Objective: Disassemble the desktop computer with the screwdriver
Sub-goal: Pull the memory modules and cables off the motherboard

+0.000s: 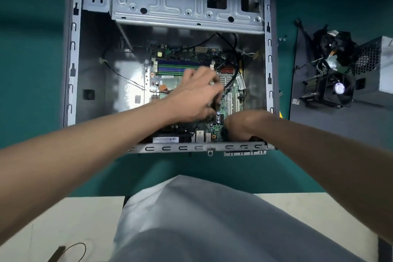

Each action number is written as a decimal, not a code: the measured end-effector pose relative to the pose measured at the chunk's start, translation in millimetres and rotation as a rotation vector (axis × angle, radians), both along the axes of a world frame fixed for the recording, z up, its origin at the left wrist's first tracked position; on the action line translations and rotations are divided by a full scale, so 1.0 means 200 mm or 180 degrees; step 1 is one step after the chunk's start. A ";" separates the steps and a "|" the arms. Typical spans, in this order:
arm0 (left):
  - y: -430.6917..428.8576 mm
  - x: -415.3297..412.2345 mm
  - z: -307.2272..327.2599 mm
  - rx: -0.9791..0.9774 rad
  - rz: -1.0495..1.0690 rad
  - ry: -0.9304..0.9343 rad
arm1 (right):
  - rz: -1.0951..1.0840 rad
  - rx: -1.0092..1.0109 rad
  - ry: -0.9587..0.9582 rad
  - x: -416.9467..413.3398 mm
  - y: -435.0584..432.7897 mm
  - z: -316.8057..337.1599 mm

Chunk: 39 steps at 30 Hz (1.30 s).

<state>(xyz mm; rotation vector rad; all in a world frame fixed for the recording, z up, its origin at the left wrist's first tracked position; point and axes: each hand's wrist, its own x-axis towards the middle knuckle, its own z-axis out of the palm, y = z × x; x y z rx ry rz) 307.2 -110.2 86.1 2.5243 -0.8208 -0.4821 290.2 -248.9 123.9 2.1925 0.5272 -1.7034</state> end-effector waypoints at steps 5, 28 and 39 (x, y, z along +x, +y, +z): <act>-0.08 -0.03 -0.14 -0.0094 -0.0668 0.0448 | -0.0759 0.0260 -0.0198 -0.01 0.00 -0.03; -0.30 -0.13 -0.38 -0.1015 0.0163 0.1274 | -0.0903 0.0029 -0.0143 -0.02 0.04 0.04; -0.28 -0.13 -0.36 -0.0752 -0.0497 -0.0156 | 0.0507 0.0394 -0.0259 0.07 0.02 0.25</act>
